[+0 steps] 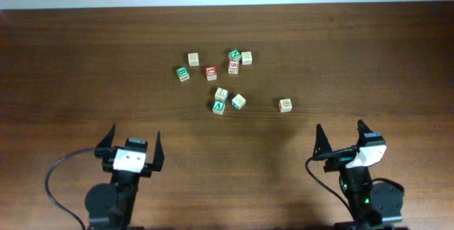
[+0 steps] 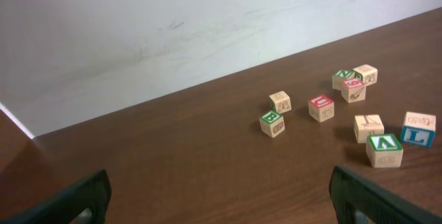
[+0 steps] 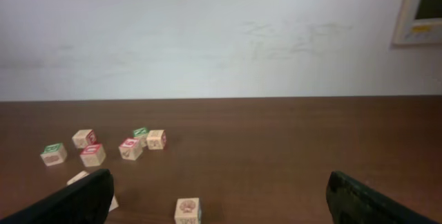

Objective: Rotate 5 blocks

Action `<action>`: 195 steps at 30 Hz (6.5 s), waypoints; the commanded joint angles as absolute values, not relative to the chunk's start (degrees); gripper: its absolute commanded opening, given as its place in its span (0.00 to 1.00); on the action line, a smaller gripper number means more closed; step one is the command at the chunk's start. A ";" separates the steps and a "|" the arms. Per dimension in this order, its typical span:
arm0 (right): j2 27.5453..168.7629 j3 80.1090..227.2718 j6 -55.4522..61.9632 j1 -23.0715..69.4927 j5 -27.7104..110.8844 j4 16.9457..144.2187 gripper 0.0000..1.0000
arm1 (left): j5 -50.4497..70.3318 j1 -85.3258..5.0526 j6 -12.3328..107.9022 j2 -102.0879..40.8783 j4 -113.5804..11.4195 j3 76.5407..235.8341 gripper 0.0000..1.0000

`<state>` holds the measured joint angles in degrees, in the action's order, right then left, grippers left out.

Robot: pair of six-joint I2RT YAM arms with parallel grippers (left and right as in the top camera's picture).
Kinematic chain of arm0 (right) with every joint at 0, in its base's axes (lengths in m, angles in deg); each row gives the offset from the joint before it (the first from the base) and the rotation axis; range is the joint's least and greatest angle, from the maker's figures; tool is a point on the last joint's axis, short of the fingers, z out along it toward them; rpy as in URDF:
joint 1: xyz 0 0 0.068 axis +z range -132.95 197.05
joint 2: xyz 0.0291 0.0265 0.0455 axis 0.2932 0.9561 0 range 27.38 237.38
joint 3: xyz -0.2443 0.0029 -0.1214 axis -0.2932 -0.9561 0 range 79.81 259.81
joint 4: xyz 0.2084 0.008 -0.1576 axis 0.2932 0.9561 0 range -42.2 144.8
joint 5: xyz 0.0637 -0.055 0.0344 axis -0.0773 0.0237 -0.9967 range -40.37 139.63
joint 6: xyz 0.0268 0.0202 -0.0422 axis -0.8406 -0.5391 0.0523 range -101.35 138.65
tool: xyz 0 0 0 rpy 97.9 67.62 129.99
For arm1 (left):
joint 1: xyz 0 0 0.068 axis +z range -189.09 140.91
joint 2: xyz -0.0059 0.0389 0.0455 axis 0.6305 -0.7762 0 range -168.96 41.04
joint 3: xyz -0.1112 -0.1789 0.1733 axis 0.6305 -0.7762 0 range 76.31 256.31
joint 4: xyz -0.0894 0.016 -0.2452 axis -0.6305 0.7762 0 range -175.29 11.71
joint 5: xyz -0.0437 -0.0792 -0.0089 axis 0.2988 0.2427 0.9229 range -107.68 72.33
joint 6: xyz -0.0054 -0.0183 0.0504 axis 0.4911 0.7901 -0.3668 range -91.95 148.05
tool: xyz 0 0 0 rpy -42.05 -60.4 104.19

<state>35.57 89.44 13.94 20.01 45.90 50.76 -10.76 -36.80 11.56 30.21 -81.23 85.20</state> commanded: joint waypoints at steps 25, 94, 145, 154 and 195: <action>112.50 167.43 14.27 20.10 27.98 107.41 0.98 | 0.76 -36.65 12.41 -42.24 -27.14 168.54 0.99; 147.02 165.96 1.62 30.61 42.49 115.96 0.14 | 1.37 -36.85 17.09 -54.86 -24.82 170.11 0.87; 148.76 175.60 -32.50 45.32 43.52 96.33 0.61 | -2.54 -36.83 17.09 -54.86 -26.74 170.11 0.99; 150.69 175.60 -40.39 48.05 49.60 94.91 0.49 | -2.52 -36.83 17.09 -54.86 -26.70 170.11 0.99; 148.70 175.75 -10.47 48.12 43.13 111.41 0.19 | -2.52 -36.83 17.09 -54.86 -26.70 170.11 0.99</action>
<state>151.36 175.27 -11.72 47.85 44.07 108.31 -2.12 -36.80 17.02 -54.55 -26.59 169.06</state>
